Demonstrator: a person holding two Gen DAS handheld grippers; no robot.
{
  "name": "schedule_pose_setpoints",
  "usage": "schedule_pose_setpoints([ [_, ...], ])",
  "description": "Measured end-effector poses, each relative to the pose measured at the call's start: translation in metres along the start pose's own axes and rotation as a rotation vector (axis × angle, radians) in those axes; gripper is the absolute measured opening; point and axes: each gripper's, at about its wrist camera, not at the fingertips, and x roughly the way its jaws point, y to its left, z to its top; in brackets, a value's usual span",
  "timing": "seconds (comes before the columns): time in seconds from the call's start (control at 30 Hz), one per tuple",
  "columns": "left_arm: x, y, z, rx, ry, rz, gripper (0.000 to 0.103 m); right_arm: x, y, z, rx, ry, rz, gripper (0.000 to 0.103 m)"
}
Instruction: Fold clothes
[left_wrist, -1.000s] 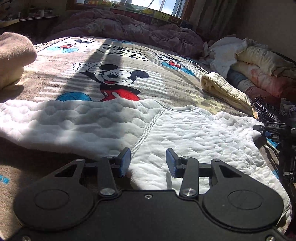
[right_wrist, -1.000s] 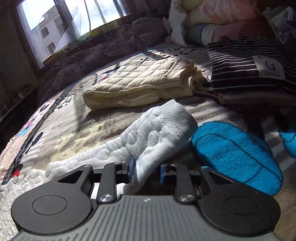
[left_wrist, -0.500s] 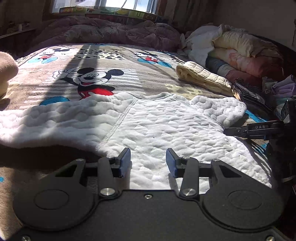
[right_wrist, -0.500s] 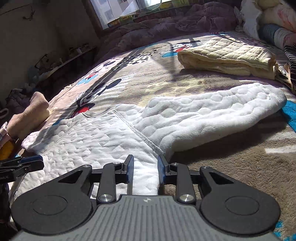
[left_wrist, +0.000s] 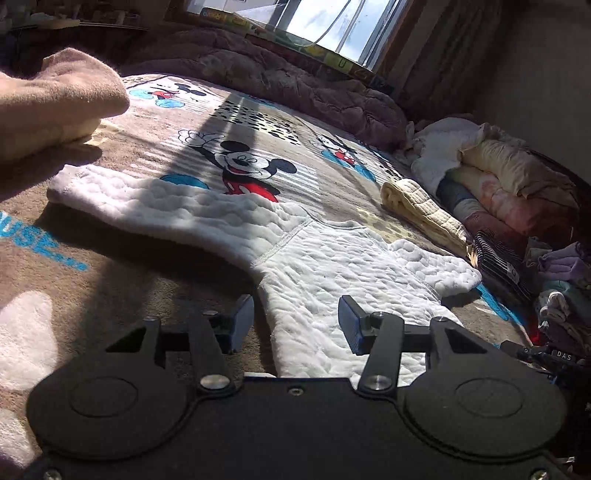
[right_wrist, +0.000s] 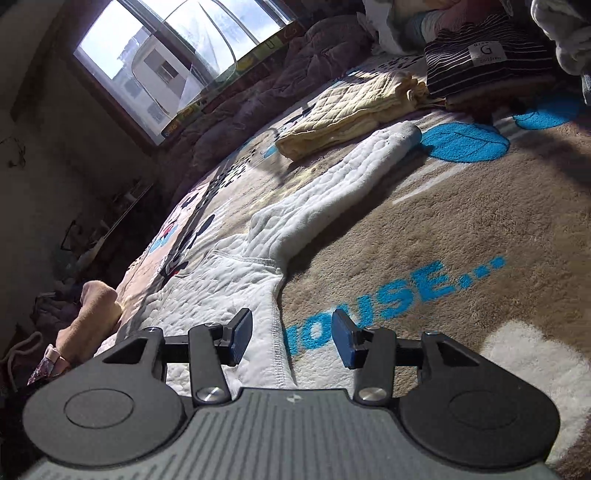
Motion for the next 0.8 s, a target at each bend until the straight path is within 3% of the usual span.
schedule_pose_setpoints([
  [0.3, 0.000, 0.009, -0.037, -0.197, 0.079, -0.025, 0.050, -0.010, 0.005, -0.055, -0.015, 0.007, -0.025, 0.048],
  [0.37, 0.000, 0.011, -0.046, -0.241, 0.097, -0.031, 0.049, -0.010, 0.007, -0.059, -0.019, 0.001, -0.031, 0.044],
  [0.43, -0.001, 0.014, -0.054, -0.285, 0.114, -0.036, 0.041, -0.007, 0.005, -0.062, 0.007, 0.008, -0.029, 0.031],
  [0.47, 0.000, 0.015, -0.058, -0.311, 0.123, -0.047, 0.019, -0.005, 0.000, -0.064, 0.057, 0.015, -0.013, 0.028],
  [0.5, 0.000, 0.019, -0.058, -0.363, 0.128, -0.103, 0.010, -0.003, -0.009, -0.065, 0.163, 0.022, 0.032, 0.024],
  [0.53, -0.001, 0.024, -0.059, -0.414, 0.119, -0.148, 0.009, -0.001, -0.018, -0.066, 0.272, 0.029, 0.078, 0.020],
  [0.63, -0.011, 0.046, -0.060, -0.593, 0.058, -0.292, 0.008, 0.006, -0.044, -0.082, 0.714, 0.047, 0.336, 0.018],
  [0.7, -0.015, 0.057, -0.062, -0.635, 0.051, -0.284, 0.008, 0.011, -0.044, -0.095, 0.834, 0.049, 0.442, 0.016],
  [0.77, -0.010, 0.066, -0.069, -0.633, 0.102, -0.207, 0.008, 0.015, -0.052, -0.110, 0.882, 0.061, 0.413, 0.016],
  [0.8, -0.007, 0.071, -0.073, -0.631, 0.131, -0.167, 0.008, 0.014, -0.057, -0.113, 0.867, 0.050, 0.384, 0.006],
])
